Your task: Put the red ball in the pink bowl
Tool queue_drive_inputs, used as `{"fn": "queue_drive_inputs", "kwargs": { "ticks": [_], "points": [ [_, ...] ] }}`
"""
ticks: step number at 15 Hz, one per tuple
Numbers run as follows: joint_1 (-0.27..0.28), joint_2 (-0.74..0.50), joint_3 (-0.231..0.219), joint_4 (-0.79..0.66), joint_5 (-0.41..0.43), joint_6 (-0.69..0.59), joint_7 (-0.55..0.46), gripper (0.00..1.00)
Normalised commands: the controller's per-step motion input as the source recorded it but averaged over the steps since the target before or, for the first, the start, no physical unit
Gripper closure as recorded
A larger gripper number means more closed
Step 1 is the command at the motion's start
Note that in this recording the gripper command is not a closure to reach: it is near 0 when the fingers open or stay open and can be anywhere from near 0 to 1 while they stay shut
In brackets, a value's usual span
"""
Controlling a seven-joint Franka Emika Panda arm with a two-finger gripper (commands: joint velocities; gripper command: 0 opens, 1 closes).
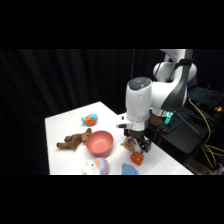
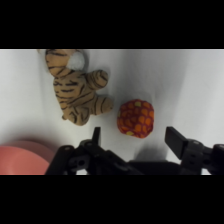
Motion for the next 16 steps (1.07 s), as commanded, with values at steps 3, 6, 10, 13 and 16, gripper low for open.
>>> {"fn": "queue_drive_inputs", "kwargs": {
  "ticks": [3,6,10,13,16],
  "points": [
    [0.043,0.23,0.046,0.14,0.08,0.12,-0.08,0.0],
    [-0.024,0.27,0.062,0.25,0.153,0.09,-0.22,0.0],
    [-0.141,0.24,0.127,0.17,0.273,0.16,-0.34,0.0],
    [-0.178,0.1,0.152,0.02,0.271,0.16,-0.3,0.0],
    [-0.147,-0.01,0.11,0.01,0.2,0.09,-0.23,1.0]
  ]
}}
